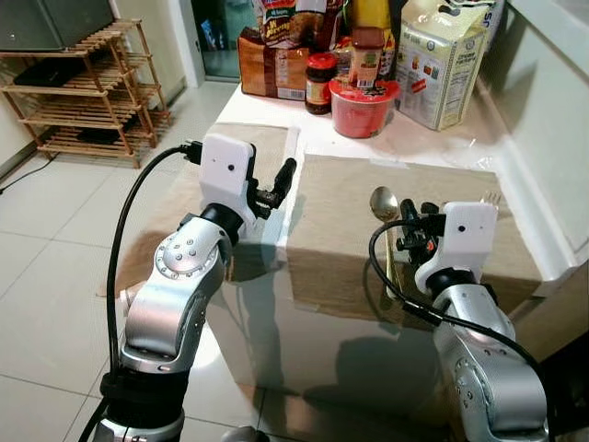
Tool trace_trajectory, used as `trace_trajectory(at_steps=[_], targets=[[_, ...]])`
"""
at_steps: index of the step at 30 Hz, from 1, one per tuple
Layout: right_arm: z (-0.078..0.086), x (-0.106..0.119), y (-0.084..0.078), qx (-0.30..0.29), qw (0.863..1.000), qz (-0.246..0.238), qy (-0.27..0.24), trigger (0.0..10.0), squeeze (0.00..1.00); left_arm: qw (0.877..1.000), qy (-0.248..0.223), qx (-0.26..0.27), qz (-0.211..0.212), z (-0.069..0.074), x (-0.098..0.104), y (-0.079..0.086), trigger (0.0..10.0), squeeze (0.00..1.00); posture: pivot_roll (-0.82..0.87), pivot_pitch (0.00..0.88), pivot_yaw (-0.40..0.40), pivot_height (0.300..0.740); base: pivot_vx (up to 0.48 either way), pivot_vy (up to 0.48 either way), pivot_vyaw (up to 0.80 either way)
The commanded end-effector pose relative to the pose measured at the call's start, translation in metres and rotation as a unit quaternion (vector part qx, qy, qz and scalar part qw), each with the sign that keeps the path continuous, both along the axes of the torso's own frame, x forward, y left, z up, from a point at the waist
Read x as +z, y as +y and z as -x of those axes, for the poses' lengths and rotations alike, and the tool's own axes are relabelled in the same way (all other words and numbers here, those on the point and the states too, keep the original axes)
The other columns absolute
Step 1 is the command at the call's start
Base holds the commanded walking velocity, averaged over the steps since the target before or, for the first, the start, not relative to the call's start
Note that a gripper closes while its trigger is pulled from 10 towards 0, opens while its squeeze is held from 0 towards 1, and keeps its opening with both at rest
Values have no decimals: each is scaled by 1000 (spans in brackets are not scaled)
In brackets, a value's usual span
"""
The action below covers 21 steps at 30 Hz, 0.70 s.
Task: Setting the table
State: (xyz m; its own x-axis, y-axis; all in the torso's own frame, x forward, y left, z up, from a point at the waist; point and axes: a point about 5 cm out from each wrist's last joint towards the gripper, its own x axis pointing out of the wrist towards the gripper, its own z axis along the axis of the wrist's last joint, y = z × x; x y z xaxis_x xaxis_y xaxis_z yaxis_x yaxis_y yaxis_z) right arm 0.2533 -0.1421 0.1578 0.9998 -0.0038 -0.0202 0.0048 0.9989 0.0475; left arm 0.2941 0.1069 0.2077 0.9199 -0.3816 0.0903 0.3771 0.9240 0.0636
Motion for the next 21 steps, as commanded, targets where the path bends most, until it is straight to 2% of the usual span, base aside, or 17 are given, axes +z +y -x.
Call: trace_trajectory(at_steps=[1,9,12,13,16,21], targets=[[2,-2,-1,-4,1000,-17,11,10000,1000,1000,-4,-3,-4,-1,1,-1,10000,0,34,0,62,740,0,0,0],[4,-7,4,16,999,-22,31,10000,1000,1000,-9,-7,-8,3,0,2,10000,0,44,0,62,740,0,0,0],[7,-14,9,32,998,-26,47,10000,1000,999,-14,-15,-39,14,-9,18,10000,0,60,0,60,740,0,0,0],[7,-14,9,32,998,-26,47,10000,1000,999,-14,-15,-39,14,-9,18,10000,0,60,0,60,740,0,0,0],[6,-18,10,38,998,-26,54,10000,1000,998,-22,-14,-59,19,-9,33,10000,0,86,0,56,740,0,0,0],[5,-21,10,40,997,-25,57,10000,1000,997,-27,-25,-61,25,-8,35,10000,0,99,0,58,740,0,0,0]])
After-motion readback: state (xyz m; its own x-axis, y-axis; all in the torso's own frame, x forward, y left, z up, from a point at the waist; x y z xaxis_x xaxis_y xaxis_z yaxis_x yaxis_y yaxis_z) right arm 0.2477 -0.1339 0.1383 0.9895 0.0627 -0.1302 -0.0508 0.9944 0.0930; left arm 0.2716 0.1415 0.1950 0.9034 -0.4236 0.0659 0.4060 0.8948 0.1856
